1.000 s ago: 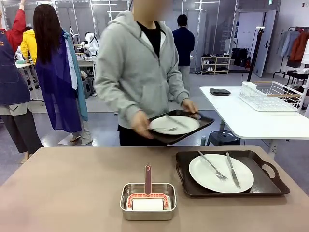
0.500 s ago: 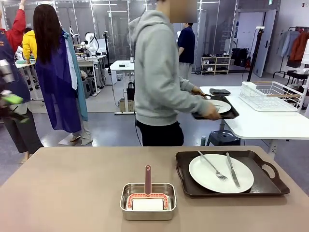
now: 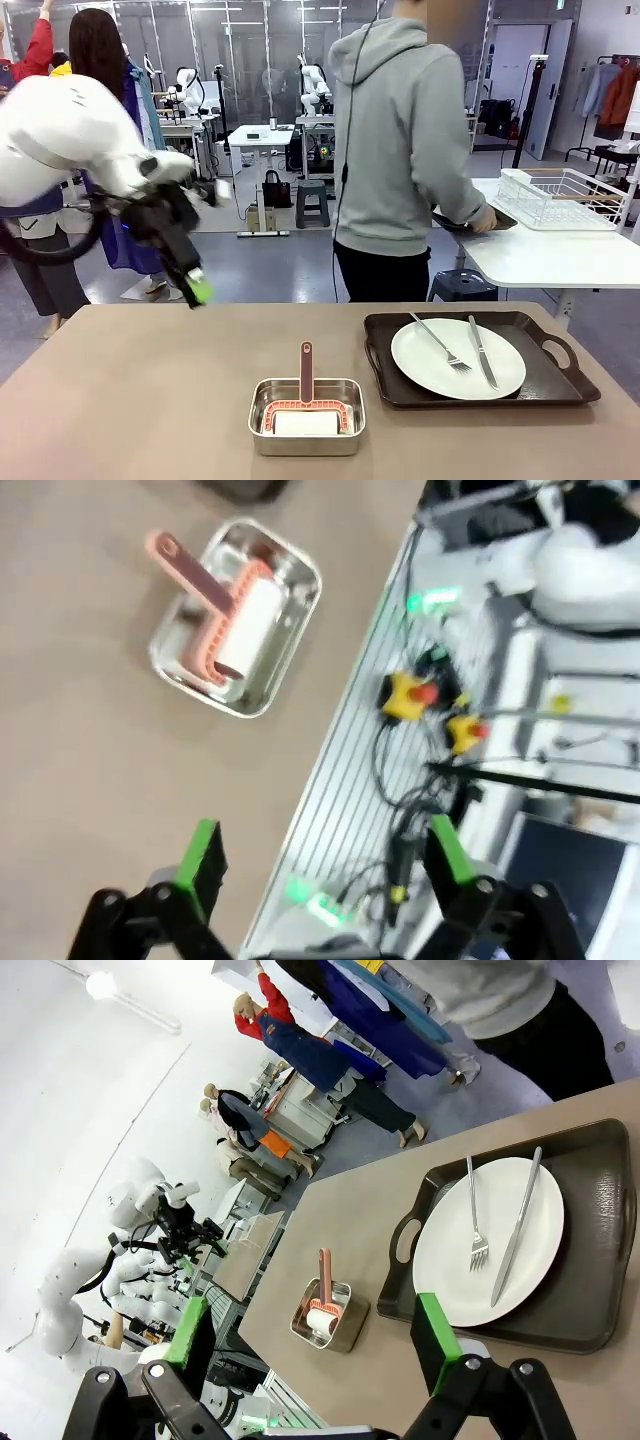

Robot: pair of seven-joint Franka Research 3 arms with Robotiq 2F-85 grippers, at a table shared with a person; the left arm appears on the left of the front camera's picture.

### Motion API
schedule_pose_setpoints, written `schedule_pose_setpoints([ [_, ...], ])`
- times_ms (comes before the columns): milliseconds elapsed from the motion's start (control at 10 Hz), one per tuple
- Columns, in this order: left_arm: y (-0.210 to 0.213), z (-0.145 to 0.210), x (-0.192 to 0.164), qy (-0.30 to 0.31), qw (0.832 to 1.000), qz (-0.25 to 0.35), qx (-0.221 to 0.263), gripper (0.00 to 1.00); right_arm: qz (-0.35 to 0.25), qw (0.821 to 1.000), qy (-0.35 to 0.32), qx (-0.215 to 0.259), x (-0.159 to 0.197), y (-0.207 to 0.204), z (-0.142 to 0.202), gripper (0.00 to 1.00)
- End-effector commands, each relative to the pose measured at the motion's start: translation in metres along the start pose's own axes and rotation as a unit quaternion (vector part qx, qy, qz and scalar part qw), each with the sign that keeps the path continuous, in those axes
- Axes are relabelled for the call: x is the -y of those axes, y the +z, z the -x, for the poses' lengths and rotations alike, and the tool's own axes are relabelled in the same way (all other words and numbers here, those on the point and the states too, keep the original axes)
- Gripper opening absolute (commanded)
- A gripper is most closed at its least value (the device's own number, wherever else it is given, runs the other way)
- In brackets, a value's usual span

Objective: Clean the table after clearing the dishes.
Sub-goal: When the left (or right) Handle tray is removed, use the left hand (or right hand) to clean the left (or right) side of the table with the Lint Roller.

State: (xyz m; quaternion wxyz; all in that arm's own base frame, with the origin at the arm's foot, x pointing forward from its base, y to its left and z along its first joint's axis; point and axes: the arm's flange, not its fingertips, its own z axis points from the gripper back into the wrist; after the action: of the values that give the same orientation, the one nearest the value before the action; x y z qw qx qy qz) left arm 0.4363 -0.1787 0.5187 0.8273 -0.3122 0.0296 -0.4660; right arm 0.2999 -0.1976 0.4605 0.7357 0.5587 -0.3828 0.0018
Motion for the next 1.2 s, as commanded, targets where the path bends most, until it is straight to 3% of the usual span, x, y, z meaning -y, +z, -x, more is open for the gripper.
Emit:
schedule_pose_setpoints([
  [0,-0.027,-0.025,-0.003,-0.014,0.997,-0.053,-0.058,1.0,-0.004,1.0,0.002,0.0,-0.003,0.0,0.0,1.0],
  [200,-0.046,-0.047,-0.001,-0.021,0.994,-0.063,-0.082,1.0,-0.004,1.0,0.002,0.0,-0.003,0.0,0.0,1.0],
  [800,-0.058,-0.046,0.001,-0.034,0.995,-0.047,-0.084,1.0,-0.004,1.0,0.002,0.0,-0.003,0.0,0.0,1.0],
  [900,-0.053,-0.038,0.001,-0.106,0.991,-0.058,-0.06,1.0,-0.004,1.0,0.002,0.0,-0.003,0.0,0.0,1.0],
  [1100,-0.066,-0.077,-0.002,-0.192,0.968,-0.12,-0.109,1.0,-0.004,1.0,0.002,0.0,-0.003,0.0,0.0,1.0],
])
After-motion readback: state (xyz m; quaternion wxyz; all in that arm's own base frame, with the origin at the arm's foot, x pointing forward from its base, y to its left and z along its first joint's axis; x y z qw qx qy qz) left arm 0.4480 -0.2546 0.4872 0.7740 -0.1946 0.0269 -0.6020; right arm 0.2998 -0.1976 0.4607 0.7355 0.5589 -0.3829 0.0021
